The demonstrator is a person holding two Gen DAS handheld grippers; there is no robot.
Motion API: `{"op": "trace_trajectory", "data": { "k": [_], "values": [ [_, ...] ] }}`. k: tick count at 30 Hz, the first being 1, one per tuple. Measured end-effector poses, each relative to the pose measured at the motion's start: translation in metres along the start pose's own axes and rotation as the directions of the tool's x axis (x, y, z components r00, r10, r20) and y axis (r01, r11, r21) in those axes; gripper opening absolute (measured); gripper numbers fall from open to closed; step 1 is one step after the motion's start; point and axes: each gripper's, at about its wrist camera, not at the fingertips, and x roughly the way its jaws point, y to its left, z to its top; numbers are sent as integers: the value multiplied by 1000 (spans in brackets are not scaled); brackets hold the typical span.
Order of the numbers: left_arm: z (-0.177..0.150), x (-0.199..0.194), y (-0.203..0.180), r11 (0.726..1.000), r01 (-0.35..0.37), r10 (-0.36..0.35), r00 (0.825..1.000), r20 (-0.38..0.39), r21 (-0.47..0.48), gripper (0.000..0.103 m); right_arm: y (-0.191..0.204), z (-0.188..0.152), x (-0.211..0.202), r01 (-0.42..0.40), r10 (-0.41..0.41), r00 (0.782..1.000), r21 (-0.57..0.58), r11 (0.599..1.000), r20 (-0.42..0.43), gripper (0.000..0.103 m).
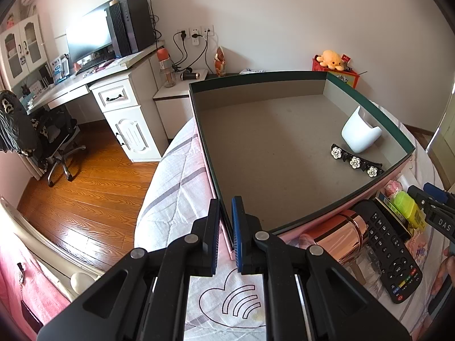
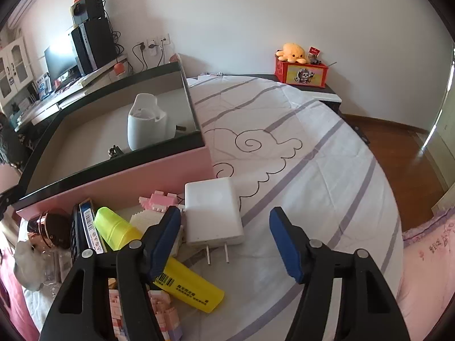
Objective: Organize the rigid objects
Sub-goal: 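Reach the right tool to the white charger and grasp it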
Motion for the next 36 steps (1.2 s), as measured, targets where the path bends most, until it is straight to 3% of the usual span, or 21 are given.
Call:
{"op": "trace_trajectory", "data": {
  "k": [10, 22, 29, 36],
  "values": [
    [0, 0, 0, 1000, 3, -3, 1000, 1, 3, 8, 13, -17, -47, -10, 14, 997, -54, 998, 75, 66],
    [-2, -2, -2, 1000, 12, -12, 1000, 8, 2, 8, 42, -57, -56, -31, 35, 998, -92, 995, 45, 66],
    [-4, -6, -3, 1000, 11, -11, 1000, 17, 2, 8, 21, -39, -56, 14, -11, 996, -42, 999, 86, 66],
    [-7, -13, -3, 1000, 2, -2, 1000, 29, 9, 8, 6, -8, -16, 19, -19, 1000, -24, 1000, 2, 66]
  ]
}}
